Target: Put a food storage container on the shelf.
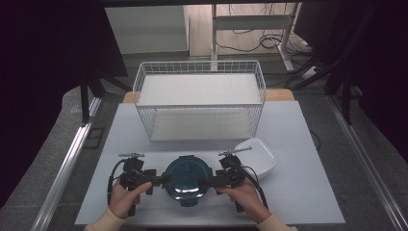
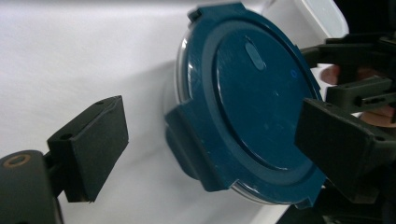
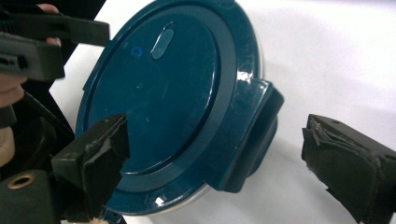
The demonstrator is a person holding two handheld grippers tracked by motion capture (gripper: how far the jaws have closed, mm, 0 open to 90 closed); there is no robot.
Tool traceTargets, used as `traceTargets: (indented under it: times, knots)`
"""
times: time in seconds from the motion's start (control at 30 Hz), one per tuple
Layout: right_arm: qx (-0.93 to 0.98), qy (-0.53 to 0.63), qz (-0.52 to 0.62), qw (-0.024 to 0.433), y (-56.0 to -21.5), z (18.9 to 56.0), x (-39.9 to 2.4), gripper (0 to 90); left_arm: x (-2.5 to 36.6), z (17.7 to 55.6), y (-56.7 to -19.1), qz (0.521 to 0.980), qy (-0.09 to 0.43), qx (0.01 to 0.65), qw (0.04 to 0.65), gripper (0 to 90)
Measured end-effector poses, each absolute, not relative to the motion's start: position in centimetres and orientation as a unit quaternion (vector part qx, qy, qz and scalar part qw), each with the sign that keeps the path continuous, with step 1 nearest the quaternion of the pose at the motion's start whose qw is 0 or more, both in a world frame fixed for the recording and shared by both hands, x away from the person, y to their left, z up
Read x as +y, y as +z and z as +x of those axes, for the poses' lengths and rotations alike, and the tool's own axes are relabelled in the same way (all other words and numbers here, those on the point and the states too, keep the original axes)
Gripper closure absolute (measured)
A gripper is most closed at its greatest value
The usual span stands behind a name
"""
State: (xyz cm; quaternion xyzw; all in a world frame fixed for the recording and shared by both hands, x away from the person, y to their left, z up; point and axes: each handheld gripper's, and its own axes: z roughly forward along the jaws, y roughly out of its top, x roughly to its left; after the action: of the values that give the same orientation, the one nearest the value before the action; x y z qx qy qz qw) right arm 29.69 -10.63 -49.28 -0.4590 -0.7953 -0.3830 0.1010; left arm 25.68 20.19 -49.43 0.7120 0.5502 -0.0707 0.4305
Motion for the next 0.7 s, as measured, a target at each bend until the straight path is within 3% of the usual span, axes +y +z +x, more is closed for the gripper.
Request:
traceTargets:
  times: [0.43,0.7]
  knots:
    - [-0.781,-0.380,-0.473,0.148,-50.8,29.5,-9.6,9.0,19.2,25.5,-51.0,0.709,-0.115,0.544,0.434,15.0]
    - [-0.765,-0.388,-0.486,0.165,-50.9,29.4,-9.8,15.6,19.2,25.4,-51.2,0.692,-0.119,0.564,0.436,26.9]
